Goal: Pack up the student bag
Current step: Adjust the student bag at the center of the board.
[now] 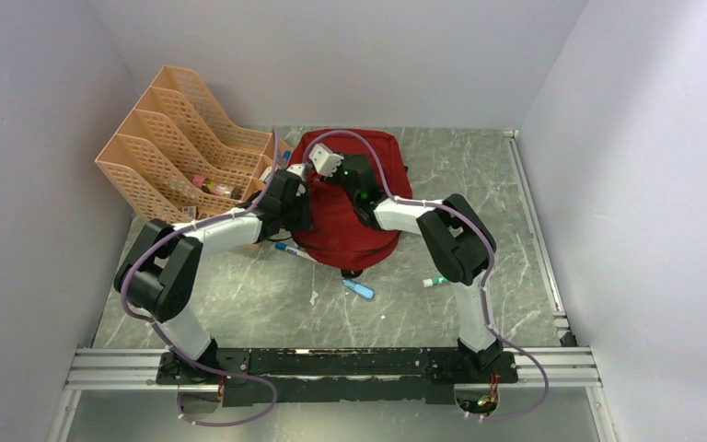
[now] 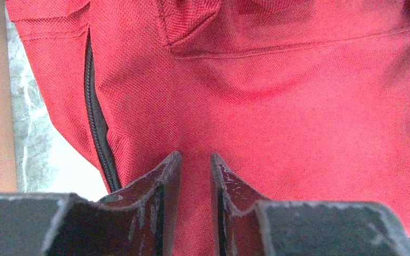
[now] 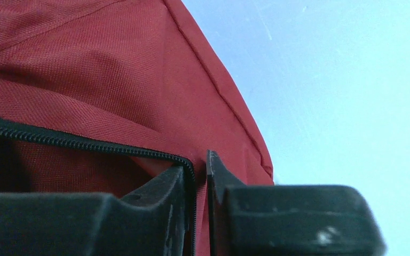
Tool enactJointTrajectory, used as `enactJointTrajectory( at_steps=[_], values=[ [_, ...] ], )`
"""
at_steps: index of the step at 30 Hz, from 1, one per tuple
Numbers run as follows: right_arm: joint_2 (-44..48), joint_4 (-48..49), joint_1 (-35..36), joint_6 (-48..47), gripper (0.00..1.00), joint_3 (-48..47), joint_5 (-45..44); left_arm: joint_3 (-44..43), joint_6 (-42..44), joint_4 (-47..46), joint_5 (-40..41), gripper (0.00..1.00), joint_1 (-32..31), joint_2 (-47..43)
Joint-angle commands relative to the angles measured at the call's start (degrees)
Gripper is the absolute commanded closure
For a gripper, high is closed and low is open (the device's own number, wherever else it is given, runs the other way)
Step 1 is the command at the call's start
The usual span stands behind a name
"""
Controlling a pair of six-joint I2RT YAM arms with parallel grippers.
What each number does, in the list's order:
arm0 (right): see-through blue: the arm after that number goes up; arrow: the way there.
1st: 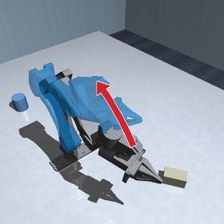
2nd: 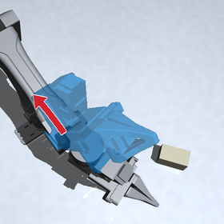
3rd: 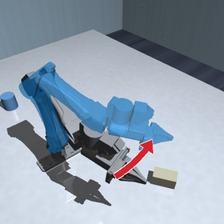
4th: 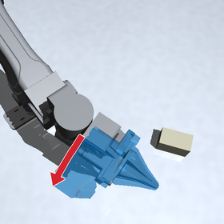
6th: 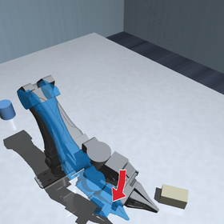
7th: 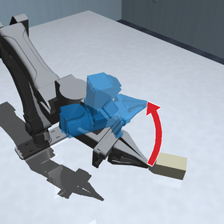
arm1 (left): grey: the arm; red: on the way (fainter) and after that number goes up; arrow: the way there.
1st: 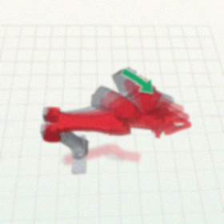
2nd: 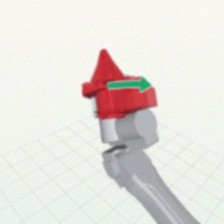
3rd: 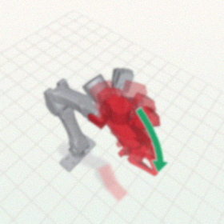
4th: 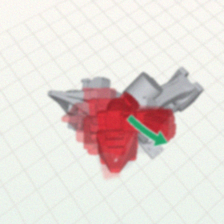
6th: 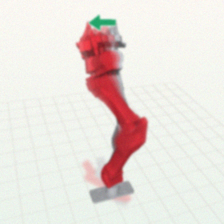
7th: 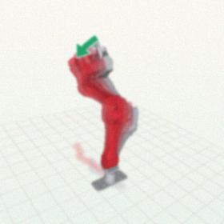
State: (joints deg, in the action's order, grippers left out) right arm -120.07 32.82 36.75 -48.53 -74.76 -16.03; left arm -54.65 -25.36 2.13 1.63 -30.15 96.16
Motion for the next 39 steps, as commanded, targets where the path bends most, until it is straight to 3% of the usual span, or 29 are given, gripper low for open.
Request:
enactJointTrajectory(
  at_steps=[1,4,8,18,24,30,34,36,39],
  values=[
    [0.0,4.1,-0.2,-0.1,0.89,-1.1,-5.7,-0.6,0.0,0.1,-2.5,0.68,0.6,-1.4],
    [0.0,1.4,-0.6,2.5,1.0,-3.4,-8.6,-2.7,0.7,0.3,-5.1,0.68,0.8,-1.1],
    [0.5,-2.0,-1.8,7.4,1.0,-7.2,-15.4,-7.9,3.1,1.2,-6.3,0.66,0.9,0.2],
    [5.2,-22.8,-5.9,21.3,1.0,-18.2,-29.2,-22.4,6.0,4.8,-9.7,0.65,2.0,6.5],
    [6.4,-43.3,-9.4,34.8,1.0,-26.4,-32.4,-25.7,6.5,6.3,-11.5,0.6,2.2,5.2],
    [5.3,-62.1,-12.3,46.4,1.0,-35.7,-33.7,-23.5,5.4,5.6,-11.0,0.37,2.2,1.9],
    [3.6,-72.7,-12.9,53.7,1.0,-40.6,-28.2,-20.8,3.3,4.0,-11.7,0.25,2.2,1.8],
    [1.8,-78.8,-13.0,57.0,1.0,-43.2,-25.3,-19.5,1.2,2.3,-14.7,0.07,2.1,2.6],
    [1.1,-79.0,-13.3,60.1,1.0,-40.9,-20.1,-16.6,-2.5,-1.1,-17.4,0.03,1.4,3.8]
  ],
)
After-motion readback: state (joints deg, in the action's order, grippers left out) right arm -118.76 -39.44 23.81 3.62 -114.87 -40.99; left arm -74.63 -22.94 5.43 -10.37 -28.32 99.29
